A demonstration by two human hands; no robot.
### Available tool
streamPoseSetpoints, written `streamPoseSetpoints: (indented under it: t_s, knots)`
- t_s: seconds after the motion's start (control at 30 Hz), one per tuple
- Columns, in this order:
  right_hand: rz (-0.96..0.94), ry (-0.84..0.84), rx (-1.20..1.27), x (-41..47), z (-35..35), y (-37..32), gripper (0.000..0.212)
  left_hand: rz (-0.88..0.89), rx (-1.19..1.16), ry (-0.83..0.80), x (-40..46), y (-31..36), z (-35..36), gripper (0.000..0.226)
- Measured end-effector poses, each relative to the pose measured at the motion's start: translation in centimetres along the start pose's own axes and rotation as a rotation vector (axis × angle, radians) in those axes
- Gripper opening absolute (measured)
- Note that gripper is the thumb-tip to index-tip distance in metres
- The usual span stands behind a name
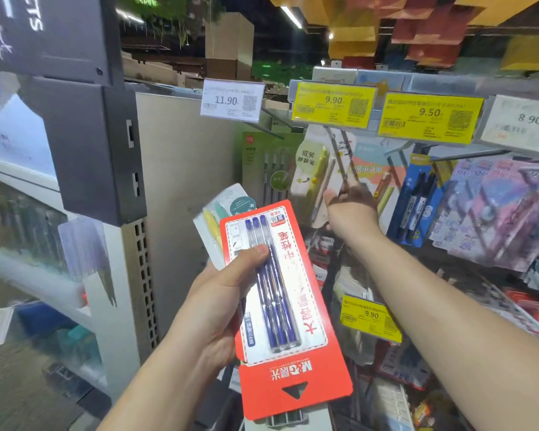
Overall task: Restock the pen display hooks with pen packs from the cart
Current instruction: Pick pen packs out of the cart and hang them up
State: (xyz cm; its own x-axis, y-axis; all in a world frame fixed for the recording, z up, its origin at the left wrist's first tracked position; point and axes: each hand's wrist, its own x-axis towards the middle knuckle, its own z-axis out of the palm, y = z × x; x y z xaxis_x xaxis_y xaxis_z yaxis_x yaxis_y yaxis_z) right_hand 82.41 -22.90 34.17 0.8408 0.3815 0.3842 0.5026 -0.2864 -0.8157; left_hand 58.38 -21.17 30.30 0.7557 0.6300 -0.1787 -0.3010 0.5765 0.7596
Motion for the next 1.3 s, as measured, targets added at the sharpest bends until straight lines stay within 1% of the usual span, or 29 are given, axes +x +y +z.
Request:
streamPoseSetpoints:
  t_s: [0.13,0.17,0.23,0.27,0.33,0.37,0.43,0.53,0.57,0.67,0.77,0.83,0.87,0.9,1.0,1.03,1.07,1.13,1.23,1.3]
  knots:
    - [0.043,0.053,-0.048,1.5,0.9,1.0,0.009,-0.007,0.007,-0.018,0.2,0.1,-0.3,0.049]
    - [0.051,0.054,-0.030,2.2,1.1,1.4,0.011,-0.007,0.011,-0.024,0.3,0.2,-0.4,0.047]
    - [0.109,0.059,-0.028,3.1,1.2,1.7,0.025,-0.011,0.020,-0.022,0.4,0.2,-0.5,0.043]
    - [0.133,0.081,-0.010,3.3,1.2,1.7,0.026,-0.013,0.025,-0.026,0.4,0.2,-0.6,0.042]
    - [0.159,0.119,0.006,3.9,1.5,1.7,0.021,-0.018,0.033,-0.027,0.6,0.2,-0.7,0.041]
    - [0.160,0.129,-0.025,4.4,1.7,2.0,0.021,-0.017,0.038,-0.026,0.6,0.2,-0.8,0.041]
    - [0.157,0.116,-0.121,4.5,1.8,2.0,0.029,-0.010,0.042,-0.028,0.6,0.3,-0.8,0.040]
    - [0.239,0.069,-0.101,4.1,1.4,2.2,0.045,-0.001,0.041,-0.029,0.6,0.2,-0.7,0.038]
    - [0.250,0.052,-0.094,3.9,1.3,2.4,0.047,-0.004,0.041,-0.030,0.6,0.2,-0.6,0.038]
    - [0.279,0.085,-0.058,2.6,0.3,2.7,0.044,-0.020,0.045,-0.023,0.8,-0.2,0.0,0.037]
    - [0.193,0.123,0.114,-1.1,-1.8,1.5,0.032,-0.029,0.054,-0.031,0.9,-0.6,0.5,0.033]
    - [0.082,0.066,0.145,-4.3,-3.4,0.4,0.019,-0.021,0.048,-0.030,0.9,-0.9,0.9,0.031]
    - [0.036,-0.007,0.168,-6.1,-4.3,-0.1,0.013,-0.015,0.045,-0.030,0.9,-1.1,1.0,0.031]
    - [0.021,-0.110,0.214,-7.7,-5.2,-0.6,0.013,-0.009,0.041,-0.026,1.0,-1.3,1.2,0.032]
    - [0.107,-0.502,0.306,-12.3,-7.9,-0.7,0.032,0.009,0.022,-0.035,0.9,-2.1,1.8,0.037]
    - [0.122,-0.588,0.307,-13.6,-8.7,-0.6,0.039,0.014,0.017,-0.034,0.9,-2.6,2.1,0.039]
    - [0.124,-0.637,0.303,-14.5,-9.4,-0.4,0.043,0.013,0.010,-0.038,0.8,-3.0,2.2,0.040]
    - [0.146,-0.658,0.322,-15.8,-10.2,0.0,0.042,-0.001,0.003,-0.046,0.7,-3.9,2.7,0.039]
    - [0.183,-0.577,0.282,-16.7,-10.7,1.2,0.034,-0.014,0.016,-0.029,0.8,-5.2,3.4,0.037]
    - [0.210,-0.539,0.316,-17.1,-10.9,1.9,0.031,-0.032,0.012,-0.056,0.4,-6.0,3.7,0.037]
